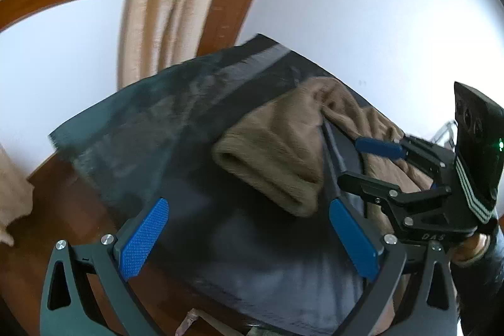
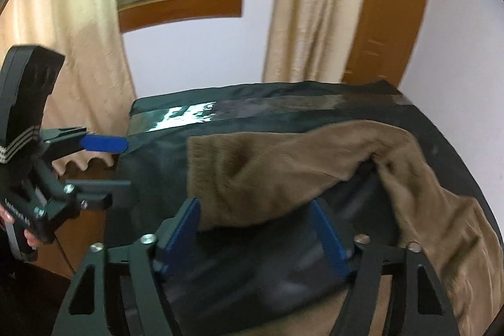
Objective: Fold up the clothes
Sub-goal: 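Move the right gripper to the other sleeve cuff of the fleece, then close the right gripper on the fleece sleeve cuff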
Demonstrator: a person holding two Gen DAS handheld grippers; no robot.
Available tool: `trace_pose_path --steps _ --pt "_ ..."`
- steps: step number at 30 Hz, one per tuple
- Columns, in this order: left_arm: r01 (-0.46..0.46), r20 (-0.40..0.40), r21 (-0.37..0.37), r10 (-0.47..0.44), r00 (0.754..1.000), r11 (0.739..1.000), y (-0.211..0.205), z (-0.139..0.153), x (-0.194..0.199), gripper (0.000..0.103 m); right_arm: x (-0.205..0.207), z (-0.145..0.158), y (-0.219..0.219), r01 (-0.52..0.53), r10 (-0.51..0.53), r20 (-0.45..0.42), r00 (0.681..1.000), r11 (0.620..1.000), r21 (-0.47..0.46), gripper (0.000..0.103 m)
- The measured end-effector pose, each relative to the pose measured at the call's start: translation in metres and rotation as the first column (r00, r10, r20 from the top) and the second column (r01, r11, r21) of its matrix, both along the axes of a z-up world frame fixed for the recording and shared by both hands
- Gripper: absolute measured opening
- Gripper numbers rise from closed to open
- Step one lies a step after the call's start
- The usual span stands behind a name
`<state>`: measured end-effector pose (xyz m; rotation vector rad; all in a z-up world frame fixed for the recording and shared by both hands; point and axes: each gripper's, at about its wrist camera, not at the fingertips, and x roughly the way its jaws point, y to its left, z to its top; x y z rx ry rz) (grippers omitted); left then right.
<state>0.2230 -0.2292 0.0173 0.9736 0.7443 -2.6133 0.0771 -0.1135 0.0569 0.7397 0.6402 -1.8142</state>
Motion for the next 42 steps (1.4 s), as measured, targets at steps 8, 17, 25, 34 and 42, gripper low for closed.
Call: trace_pose_path --steps 8,17,25,34,42 --pt "-0.059 -0.004 -0.010 0.059 0.998 0.998 -0.022 -0.002 0.014 0.103 0.012 -0.016 -0.050 -0.102 0.102 0.007 0.995 0.993 0.053 0.052" --pt "-0.088 -0.001 0.012 0.088 0.996 0.996 -0.032 -0.009 0.017 0.103 0.016 -0.040 -0.083 -0.106 0.114 -0.046 0.992 0.983 0.148 0.039" --pt "-0.080 0.010 0.025 0.080 0.997 0.997 -0.031 -0.015 0.012 0.103 0.012 -0.049 -0.091 -0.059 0.074 -0.088 0.993 0.984 0.166 0.039" --pt "-0.087 0.008 0.026 0.087 0.996 0.996 -0.031 -0.015 0.014 0.103 -0.003 -0.045 -0.089 -0.023 0.024 -0.007 1.000 0.994 0.111 0.026" --pt "-0.070 0.019 0.030 0.069 0.997 0.997 -0.028 -0.019 0.009 0.103 -0.025 -0.032 -0.073 0.087 -0.087 0.009 0.996 0.994 0.059 0.022"
